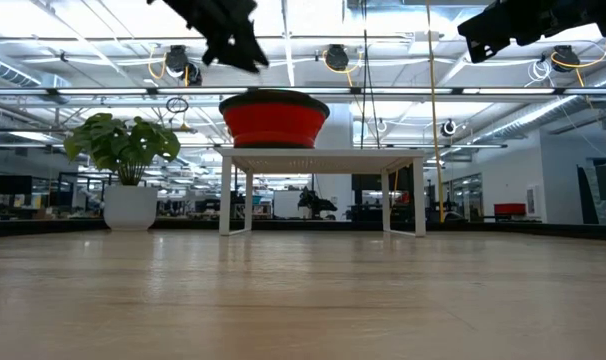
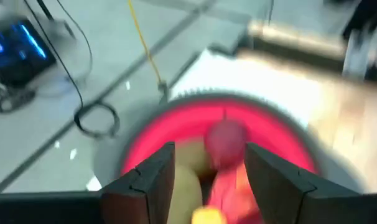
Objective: Pick & Place Fruit
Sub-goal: Put the peach into the red strainer bowl
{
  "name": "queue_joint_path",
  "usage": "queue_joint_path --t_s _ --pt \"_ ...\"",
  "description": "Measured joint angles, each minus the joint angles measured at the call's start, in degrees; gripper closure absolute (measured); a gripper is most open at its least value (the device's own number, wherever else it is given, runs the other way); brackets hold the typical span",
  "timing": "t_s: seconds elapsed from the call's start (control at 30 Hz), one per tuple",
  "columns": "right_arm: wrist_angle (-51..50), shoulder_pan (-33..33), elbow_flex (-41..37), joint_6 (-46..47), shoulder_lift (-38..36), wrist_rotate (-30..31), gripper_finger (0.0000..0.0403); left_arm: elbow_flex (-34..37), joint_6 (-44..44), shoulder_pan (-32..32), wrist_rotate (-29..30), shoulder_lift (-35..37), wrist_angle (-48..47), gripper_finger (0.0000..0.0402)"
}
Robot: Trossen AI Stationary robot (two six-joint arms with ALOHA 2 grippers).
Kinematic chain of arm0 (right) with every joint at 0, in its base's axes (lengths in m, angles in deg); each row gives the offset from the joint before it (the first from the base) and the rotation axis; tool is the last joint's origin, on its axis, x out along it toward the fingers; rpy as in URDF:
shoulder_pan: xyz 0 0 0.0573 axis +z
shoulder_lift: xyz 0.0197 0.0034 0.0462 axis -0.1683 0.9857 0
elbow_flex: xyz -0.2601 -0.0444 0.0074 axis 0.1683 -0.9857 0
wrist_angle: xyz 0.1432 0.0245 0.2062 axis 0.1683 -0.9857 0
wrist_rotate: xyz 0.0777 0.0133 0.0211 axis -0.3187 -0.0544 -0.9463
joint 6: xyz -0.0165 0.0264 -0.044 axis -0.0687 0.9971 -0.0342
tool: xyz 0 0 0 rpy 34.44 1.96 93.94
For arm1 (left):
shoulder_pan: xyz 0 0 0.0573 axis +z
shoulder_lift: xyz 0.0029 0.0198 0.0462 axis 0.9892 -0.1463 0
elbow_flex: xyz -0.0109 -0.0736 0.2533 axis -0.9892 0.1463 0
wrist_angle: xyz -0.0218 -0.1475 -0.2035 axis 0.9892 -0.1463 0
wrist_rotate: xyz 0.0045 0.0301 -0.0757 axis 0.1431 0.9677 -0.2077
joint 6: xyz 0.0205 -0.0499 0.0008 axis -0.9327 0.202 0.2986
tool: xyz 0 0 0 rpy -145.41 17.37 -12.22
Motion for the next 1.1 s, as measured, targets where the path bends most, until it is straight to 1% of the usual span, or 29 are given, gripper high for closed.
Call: queue_joint_path --t_s 0.13,0.33,0.47,0.57,0.63,0.7,0.8,0.97,1.07,1.1 --pt "0.0 0.0 0.0 2.1 0.0 0.0 0.0403 -2.1 3.8 -2.3 0.2 2.5 1.7 0.0222" --pt "0.0 0.0 0.0 4.6 0.0 -0.3 0.0403 -2.8 8.4 -10.3 0.2 5.7 1.1 0.0256" --pt "0.0 0.0 0.0 5.5 0.0 -5.1 0.0403 -2.8 9.9 -16.9 -0.4 6.5 1.1 0.0291" --pt "0.0 0.2 0.0 6.7 0.0 -8.9 0.0403 -2.8 9.9 -21.3 1.8 6.7 1.1 0.0321" --pt "0.0 1.0 0.0 8.3 0.0 -9.2 0.0403 -2.5 10.3 -23.6 3.6 6.7 1.5 0.0344" --pt "0.0 2.5 0.0 8.6 0.2 -9.2 0.0403 -0.9 11.2 -25.6 4.1 6.7 2.8 0.0366" --pt "0.7 5.8 0.0 8.2 1.1 -9.2 0.0403 2.6 13.3 -28.0 4.1 6.6 7.9 0.0395" --pt "5.7 13.5 0.0 8.4 4.4 -9.1 0.0403 9.0 15.9 -31.3 4.2 6.7 16.8 0.0389" --pt "7.4 18.5 0.0 8.5 6.9 -8.6 0.0403 13.0 17.6 -32.7 4.2 6.6 21.6 0.0396" --pt "8.0 20.1 0.0 8.9 7.7 -7.6 0.0403 14.3 17.8 -33.1 4.2 6.6 23.5 0.0399"
